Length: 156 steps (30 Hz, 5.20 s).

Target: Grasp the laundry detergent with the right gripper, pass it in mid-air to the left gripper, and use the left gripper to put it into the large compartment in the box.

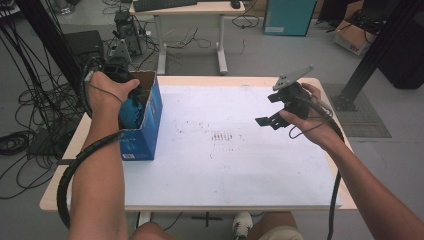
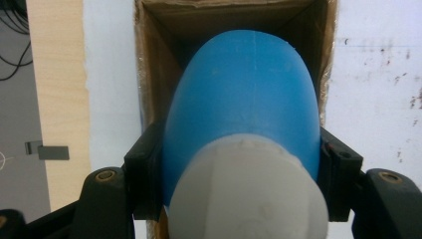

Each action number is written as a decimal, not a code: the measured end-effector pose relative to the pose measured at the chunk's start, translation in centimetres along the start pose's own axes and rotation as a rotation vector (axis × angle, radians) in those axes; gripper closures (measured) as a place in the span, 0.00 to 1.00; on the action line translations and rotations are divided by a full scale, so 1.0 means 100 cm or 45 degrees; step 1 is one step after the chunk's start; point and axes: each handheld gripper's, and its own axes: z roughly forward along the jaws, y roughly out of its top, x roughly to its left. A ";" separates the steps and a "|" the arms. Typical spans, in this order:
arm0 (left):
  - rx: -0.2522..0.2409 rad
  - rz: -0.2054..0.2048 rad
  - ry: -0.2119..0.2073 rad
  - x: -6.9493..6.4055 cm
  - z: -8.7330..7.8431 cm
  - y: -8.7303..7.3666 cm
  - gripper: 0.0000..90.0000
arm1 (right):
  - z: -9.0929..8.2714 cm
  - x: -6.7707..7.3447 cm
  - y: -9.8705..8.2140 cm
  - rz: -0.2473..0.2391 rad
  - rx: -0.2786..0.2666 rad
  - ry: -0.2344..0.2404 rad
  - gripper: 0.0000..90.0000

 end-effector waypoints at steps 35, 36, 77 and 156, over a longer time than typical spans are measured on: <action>-0.009 0.007 -0.004 -0.001 0.039 -0.006 0.41 | 0.002 -0.004 -0.008 0.015 0.012 -0.004 0.09; -0.010 0.006 -0.004 -0.002 0.039 -0.006 0.41 | 0.002 -0.004 -0.008 0.015 0.010 0.002 0.09; -0.015 0.008 -0.012 0.000 0.041 -0.007 0.40 | -0.001 -0.008 -0.007 0.017 0.035 -0.019 0.09; -0.027 0.024 -0.005 -0.001 0.041 -0.008 0.40 | -0.005 -0.010 -0.009 0.018 0.038 -0.032 0.09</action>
